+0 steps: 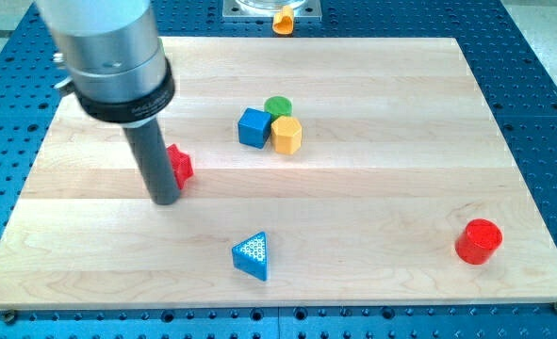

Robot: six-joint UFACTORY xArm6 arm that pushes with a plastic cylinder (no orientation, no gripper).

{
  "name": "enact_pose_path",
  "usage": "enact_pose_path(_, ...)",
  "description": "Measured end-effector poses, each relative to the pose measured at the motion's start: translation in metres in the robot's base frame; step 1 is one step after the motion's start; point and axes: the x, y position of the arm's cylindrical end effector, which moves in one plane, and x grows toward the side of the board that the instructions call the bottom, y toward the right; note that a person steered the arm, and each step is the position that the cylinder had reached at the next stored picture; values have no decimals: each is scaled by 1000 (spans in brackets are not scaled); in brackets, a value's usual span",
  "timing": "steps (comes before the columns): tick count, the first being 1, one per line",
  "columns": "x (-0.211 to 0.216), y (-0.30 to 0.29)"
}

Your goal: Place the red star diagonally to the red circle

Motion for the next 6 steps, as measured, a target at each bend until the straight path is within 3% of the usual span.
enact_pose_path(2, -7, -94)
enact_pose_path(4, -17, 19)
enact_pose_path(5, -17, 23)
enact_pose_path(6, -22, -43)
